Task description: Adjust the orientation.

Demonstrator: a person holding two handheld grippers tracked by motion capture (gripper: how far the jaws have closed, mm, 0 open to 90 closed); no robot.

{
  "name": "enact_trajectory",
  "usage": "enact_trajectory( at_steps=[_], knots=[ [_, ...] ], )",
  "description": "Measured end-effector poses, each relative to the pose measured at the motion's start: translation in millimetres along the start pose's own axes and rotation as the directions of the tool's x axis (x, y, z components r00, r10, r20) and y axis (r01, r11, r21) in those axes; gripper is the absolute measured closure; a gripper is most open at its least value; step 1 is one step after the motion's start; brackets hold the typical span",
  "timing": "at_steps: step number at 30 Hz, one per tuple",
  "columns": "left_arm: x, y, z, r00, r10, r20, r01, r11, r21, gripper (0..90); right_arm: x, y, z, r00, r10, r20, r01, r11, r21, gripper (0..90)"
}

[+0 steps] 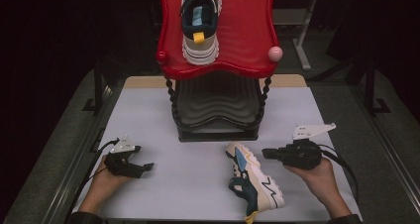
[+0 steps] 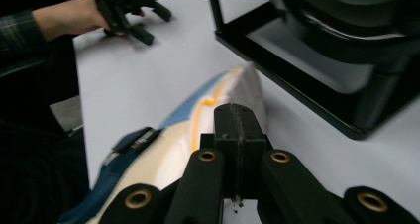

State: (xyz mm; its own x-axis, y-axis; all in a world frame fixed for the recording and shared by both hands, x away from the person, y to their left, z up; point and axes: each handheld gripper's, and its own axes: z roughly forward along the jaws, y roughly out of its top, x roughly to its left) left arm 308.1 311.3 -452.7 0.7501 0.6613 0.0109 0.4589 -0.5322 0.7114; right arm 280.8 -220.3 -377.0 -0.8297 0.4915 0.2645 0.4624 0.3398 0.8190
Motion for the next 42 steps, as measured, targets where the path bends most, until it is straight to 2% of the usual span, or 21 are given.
enact_trajectory(
  at_steps=[4,10,18,27,31,35,42],
  knots=[
    [0.2,0.0,0.1,1.0000,-0.002,0.002,0.002,1.0000,-0.001,13.9,6.5,0.8,9.2,0.9995,-0.010,-0.031,0.011,1.000,0.012,89.7],
    [0.2,0.0,0.1,1.0000,-0.004,0.003,0.004,1.0000,-0.001,13.9,11.1,-0.2,14.1,0.9985,-0.020,-0.050,0.021,1.000,0.015,89.7],
    [0.3,-0.1,0.1,1.0000,-0.004,0.003,0.004,1.0000,-0.001,13.9,15.4,-2.4,24.4,0.9982,-0.039,-0.047,0.041,0.998,0.053,89.8],
    [0.2,-0.1,0.1,1.0000,-0.003,0.003,0.003,1.0000,-0.001,13.9,8.4,-2.7,13.7,0.9988,-0.043,0.022,0.042,0.998,0.050,89.9],
    [0.3,-0.1,0.2,1.0000,-0.004,0.003,0.004,1.0000,-0.001,13.9,-1.9,-6.2,5.0,0.9980,-0.016,0.061,0.013,0.999,0.038,89.9],
    [0.3,-0.1,0.2,1.0000,-0.005,0.004,0.005,1.0000,-0.001,13.9,-16.3,-13.0,-3.5,0.9934,0.015,0.113,-0.019,0.999,0.036,89.9],
    [0.4,-0.1,0.2,1.0000,-0.005,0.004,0.005,1.0000,-0.001,13.9,-39.1,-26.2,-7.3,0.9822,0.070,0.175,-0.084,0.994,0.074,89.9]
  ],
)
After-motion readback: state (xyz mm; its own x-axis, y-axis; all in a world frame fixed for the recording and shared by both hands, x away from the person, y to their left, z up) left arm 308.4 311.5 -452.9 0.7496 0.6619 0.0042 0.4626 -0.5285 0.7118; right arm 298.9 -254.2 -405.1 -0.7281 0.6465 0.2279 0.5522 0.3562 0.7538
